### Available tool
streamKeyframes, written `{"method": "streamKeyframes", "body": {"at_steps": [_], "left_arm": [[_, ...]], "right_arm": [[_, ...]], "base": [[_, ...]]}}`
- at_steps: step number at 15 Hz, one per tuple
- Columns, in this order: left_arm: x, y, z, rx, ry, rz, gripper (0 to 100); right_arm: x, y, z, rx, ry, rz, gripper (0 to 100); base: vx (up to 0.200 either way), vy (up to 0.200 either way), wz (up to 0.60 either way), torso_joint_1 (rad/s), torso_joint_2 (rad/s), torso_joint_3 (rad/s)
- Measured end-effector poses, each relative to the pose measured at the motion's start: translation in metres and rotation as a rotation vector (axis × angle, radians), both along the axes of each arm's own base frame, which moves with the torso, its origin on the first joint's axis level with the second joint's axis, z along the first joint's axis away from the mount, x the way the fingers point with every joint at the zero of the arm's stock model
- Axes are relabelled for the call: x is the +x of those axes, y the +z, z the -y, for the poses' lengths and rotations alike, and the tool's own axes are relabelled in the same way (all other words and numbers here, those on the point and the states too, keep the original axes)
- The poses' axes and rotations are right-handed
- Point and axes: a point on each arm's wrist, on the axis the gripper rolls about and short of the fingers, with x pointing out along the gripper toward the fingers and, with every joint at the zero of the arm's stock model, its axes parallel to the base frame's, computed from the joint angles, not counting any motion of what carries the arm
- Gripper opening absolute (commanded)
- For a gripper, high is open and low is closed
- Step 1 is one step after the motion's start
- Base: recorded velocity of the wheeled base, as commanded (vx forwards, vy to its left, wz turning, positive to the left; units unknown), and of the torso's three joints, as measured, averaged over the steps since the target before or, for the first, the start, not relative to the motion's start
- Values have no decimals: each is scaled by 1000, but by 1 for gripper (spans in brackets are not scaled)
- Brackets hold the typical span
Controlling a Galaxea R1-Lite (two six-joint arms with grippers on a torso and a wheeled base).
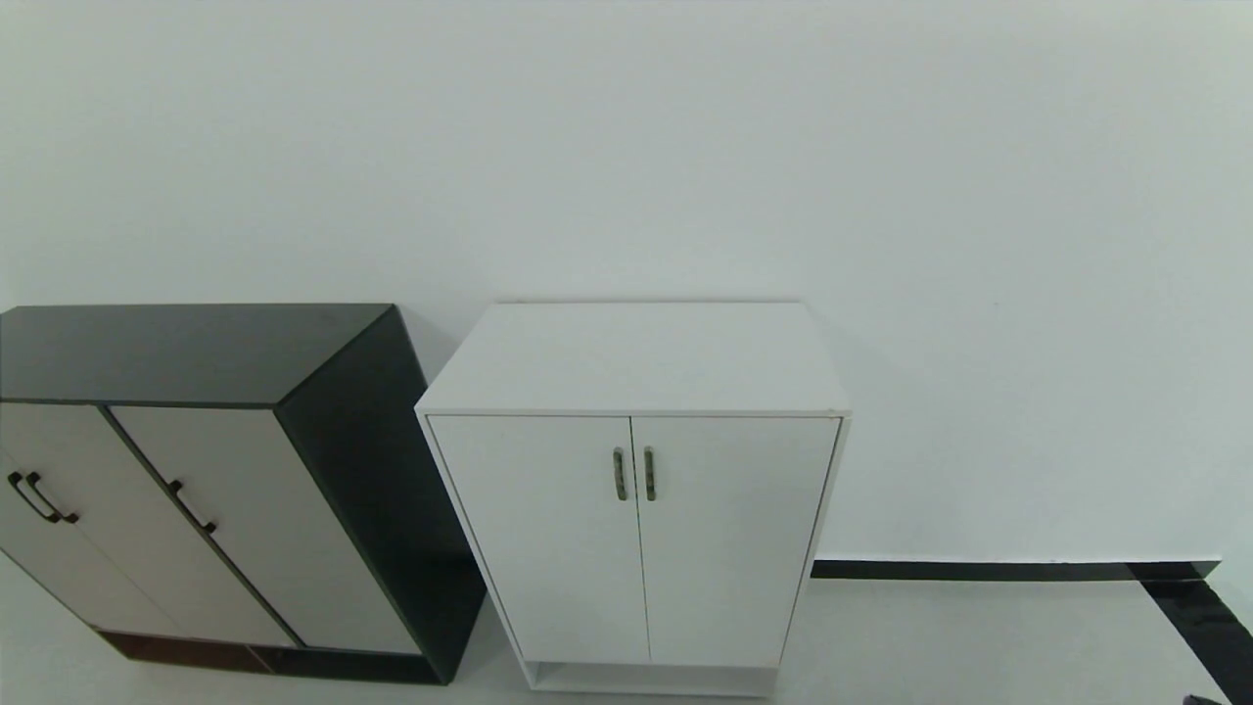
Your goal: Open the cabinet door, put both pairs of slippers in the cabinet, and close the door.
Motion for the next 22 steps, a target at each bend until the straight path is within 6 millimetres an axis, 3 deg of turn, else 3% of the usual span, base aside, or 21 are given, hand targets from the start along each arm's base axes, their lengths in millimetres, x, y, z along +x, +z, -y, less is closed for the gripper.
{"method": "streamKeyframes", "body": {"at_steps": [5,9,22], "left_arm": [[0,0,0,0,-1,0,0],[0,0,0,0,0,0,0],[0,0,0,-3,1,0,0]], "right_arm": [[-42,-13,6,77,141,57,0],[-57,-12,8,38,226,196,0],[-75,-21,10,0,-91,418,0]], "base": [[0,0,0,0,0,0],[0,0,0,0,0,0],[0,0,0,0,0,0]]}}
